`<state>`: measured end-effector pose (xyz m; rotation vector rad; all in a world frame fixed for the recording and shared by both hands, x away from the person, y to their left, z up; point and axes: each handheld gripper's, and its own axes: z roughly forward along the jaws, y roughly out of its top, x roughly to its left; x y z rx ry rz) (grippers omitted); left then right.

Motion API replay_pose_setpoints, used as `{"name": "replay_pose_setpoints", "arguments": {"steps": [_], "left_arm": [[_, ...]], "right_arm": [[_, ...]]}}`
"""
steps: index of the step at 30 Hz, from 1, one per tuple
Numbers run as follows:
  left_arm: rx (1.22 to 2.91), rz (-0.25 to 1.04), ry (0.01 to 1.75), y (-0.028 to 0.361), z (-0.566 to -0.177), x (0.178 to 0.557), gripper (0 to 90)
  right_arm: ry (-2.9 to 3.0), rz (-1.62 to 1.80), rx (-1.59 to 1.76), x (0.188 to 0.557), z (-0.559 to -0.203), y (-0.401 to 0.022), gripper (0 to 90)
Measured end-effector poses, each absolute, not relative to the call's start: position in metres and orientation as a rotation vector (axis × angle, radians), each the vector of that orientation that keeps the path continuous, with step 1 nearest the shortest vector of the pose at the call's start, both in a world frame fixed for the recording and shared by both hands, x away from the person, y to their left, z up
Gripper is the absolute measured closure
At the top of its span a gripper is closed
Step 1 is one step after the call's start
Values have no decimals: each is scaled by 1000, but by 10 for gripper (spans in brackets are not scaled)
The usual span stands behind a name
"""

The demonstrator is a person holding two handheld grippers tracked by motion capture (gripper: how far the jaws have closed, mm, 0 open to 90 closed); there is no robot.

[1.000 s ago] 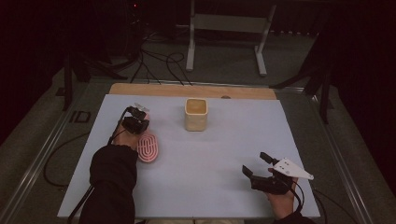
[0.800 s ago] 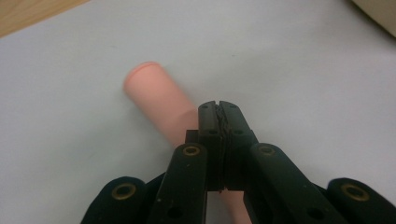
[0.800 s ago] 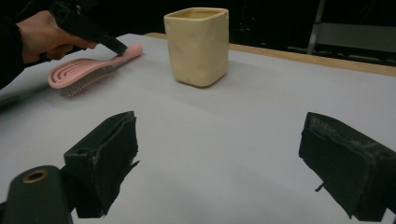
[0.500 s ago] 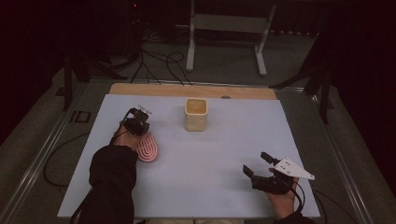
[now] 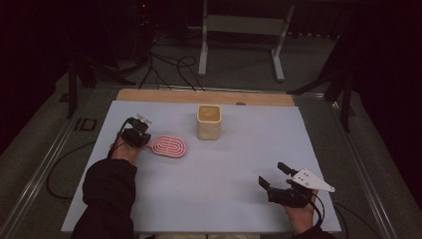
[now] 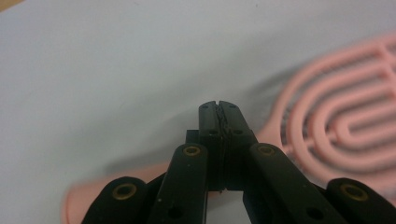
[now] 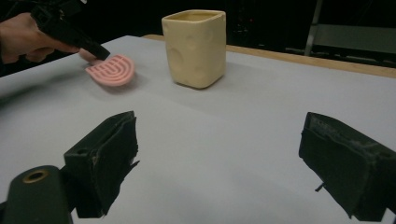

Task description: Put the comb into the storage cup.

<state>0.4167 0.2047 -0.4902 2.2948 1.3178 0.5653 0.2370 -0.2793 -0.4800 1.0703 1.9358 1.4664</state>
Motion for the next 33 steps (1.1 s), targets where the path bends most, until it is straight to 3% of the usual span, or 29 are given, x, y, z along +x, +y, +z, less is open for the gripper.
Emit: {"name": "replay_pose_setpoints", "arguments": {"steps": [18,23,24,27,30,31,33], "left_arm": [[2323,539,1270,206,-486,394,872],[2204,562,1229,210,-472,380,766],[2172,571,1218,210,-469,375,665],[2068,591,1188,212,-459,358,494],[2015,604,1162,214,-455,345,350],[2002,612,1150,215,-454,338,350],[1966,650,1135,217,-451,324,226]], "right_arm": [[1936,1464,1069,237,-480,-278,112],[1938,1466,1068,237,-480,-279,112],[1940,1467,1067,237,-480,-279,112],[1941,1465,1066,237,-480,-278,112],[1945,1466,1061,237,-480,-277,112],[1945,1466,1061,237,-480,-277,112],[1950,1467,1061,236,-480,-276,112]]}}
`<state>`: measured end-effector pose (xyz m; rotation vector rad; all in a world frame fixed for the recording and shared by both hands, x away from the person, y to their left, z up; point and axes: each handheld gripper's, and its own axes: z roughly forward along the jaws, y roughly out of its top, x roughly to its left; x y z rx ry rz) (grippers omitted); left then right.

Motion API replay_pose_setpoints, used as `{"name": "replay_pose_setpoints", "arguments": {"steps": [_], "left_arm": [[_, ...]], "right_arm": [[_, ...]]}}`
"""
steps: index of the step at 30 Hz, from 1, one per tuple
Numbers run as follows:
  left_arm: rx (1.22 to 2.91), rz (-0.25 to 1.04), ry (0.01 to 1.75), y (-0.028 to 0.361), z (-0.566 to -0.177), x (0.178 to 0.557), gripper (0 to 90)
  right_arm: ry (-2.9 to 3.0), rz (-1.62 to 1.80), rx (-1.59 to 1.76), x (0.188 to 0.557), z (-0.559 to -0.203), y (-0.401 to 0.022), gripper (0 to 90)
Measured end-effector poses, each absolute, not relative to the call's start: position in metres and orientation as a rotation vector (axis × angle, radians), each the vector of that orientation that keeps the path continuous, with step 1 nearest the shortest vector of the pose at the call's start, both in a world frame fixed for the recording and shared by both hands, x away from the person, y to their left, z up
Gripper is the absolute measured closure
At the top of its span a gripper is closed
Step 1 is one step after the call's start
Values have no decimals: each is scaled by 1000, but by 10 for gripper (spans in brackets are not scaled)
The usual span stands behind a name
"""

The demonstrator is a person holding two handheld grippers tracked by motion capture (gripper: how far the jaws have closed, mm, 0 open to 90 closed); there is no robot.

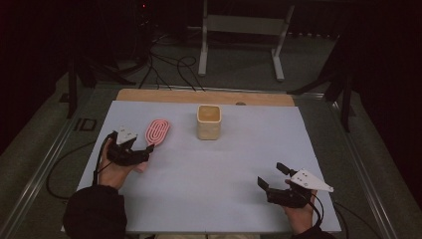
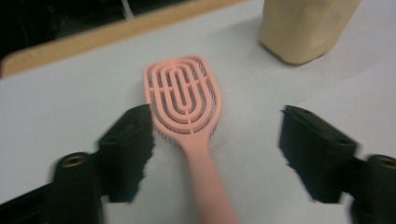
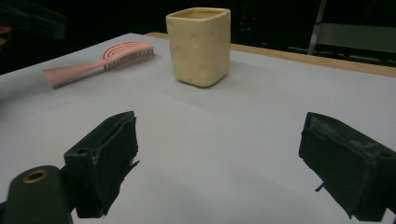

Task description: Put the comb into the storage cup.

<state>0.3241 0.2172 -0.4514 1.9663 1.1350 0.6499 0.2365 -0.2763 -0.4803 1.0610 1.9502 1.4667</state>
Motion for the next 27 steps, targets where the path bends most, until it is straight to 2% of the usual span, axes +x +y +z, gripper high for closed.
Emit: {"name": "replay_pose_setpoints", "arguments": {"steps": [1,3,8,17,27], "left_arm": [[1949,653,1130,219,-450,318,226],[1911,662,1120,223,-449,306,157],[1851,675,1102,230,-454,276,109],[1867,681,1059,238,-469,250,3],[1811,676,1091,248,-478,243,2]], "right_arm": [[1950,1467,1061,236,-480,-276,112],[1952,1466,1059,236,-480,-275,112],[1952,1464,1050,236,-480,-275,112],[1963,1454,1015,235,-479,-273,111],[1968,1443,1007,237,-482,-274,111]]}}
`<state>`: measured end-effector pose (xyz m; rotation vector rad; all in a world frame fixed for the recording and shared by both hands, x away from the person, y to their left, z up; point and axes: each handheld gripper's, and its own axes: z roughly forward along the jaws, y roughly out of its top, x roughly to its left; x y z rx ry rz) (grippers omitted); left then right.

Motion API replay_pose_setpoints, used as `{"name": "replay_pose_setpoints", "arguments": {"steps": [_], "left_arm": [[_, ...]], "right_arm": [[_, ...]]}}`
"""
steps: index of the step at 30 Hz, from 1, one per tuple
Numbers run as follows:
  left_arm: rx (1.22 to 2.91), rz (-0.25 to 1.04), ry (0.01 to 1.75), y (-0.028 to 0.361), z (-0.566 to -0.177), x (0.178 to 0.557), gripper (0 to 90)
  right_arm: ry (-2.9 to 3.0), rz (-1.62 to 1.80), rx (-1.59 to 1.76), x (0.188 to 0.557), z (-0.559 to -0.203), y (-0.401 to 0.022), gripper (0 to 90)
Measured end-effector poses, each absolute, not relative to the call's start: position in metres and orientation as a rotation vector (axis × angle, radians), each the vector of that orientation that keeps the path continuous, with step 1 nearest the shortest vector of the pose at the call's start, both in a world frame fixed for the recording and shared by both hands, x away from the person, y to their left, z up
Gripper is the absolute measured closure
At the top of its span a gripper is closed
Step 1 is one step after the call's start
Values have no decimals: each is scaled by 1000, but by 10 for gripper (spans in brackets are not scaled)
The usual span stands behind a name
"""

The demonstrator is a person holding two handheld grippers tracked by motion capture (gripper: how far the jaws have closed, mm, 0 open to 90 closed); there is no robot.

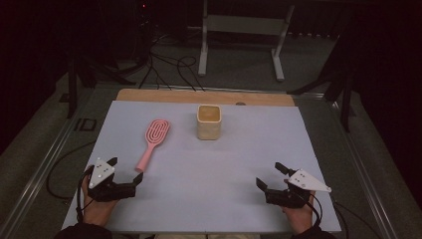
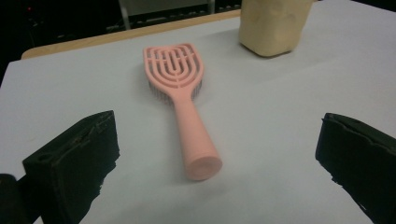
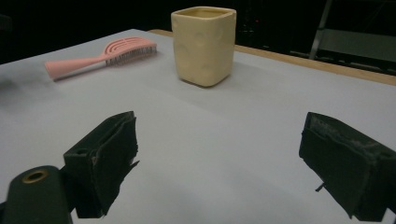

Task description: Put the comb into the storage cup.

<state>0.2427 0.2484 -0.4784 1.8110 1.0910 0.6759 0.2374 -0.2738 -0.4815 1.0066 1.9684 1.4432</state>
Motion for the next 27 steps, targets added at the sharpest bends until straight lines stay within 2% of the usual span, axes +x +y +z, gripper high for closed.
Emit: {"name": "replay_pose_setpoints", "arguments": {"steps": [14,27], "left_arm": [[1809,692,1138,249,-474,245,2],[1900,690,1205,242,-451,275,2]], "right_arm": [[1976,1396,1019,240,-488,-274,110],[1961,1409,1035,239,-487,-276,110]]}}
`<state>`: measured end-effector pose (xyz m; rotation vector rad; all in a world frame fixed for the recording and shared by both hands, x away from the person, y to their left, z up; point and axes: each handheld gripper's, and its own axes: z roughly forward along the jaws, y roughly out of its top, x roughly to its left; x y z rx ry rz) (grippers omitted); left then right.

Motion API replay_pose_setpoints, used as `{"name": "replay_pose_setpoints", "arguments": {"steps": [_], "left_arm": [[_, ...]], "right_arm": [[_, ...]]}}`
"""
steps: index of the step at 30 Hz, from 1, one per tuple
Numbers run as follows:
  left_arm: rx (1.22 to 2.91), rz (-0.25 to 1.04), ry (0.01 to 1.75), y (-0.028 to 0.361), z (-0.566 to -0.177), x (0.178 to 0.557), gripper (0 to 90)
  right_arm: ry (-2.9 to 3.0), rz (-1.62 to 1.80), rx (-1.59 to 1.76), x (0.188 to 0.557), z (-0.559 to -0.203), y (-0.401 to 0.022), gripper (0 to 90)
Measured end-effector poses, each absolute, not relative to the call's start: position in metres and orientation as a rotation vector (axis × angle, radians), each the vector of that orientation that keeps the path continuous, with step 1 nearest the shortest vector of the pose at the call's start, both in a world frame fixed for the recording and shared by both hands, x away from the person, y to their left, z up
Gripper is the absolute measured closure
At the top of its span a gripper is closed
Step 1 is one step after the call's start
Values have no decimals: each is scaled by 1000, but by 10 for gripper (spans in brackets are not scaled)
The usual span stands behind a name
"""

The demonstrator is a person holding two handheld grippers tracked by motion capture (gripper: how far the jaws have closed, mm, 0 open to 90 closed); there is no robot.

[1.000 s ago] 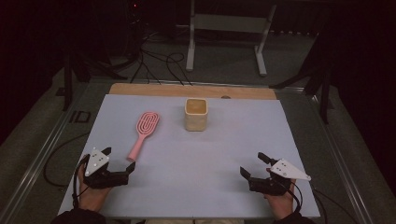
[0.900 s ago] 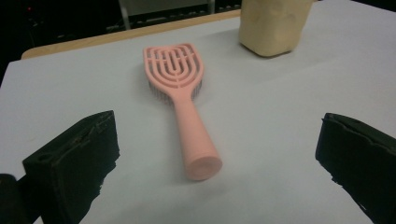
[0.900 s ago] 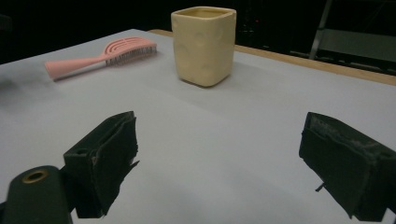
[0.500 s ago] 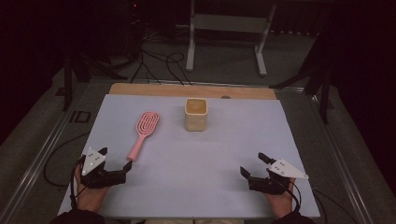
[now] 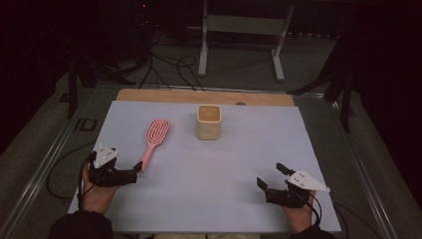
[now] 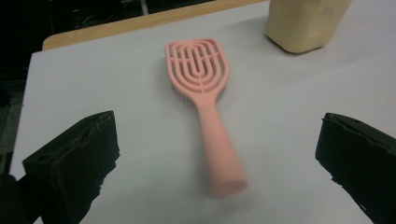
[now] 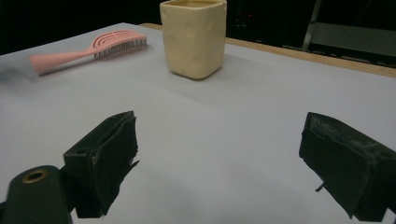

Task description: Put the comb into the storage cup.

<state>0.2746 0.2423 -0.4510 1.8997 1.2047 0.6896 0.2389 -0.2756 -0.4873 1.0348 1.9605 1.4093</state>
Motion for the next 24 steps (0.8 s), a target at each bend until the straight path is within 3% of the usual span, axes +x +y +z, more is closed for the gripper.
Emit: {"name": "replay_pose_setpoints", "arguments": {"steps": [12,24], "left_arm": [[1994,705,1221,231,-432,314,2],[2073,614,1308,223,-440,351,2]], "right_arm": [[1962,1406,1036,239,-488,-276,111],[1965,1401,1042,239,-488,-276,111]]}}
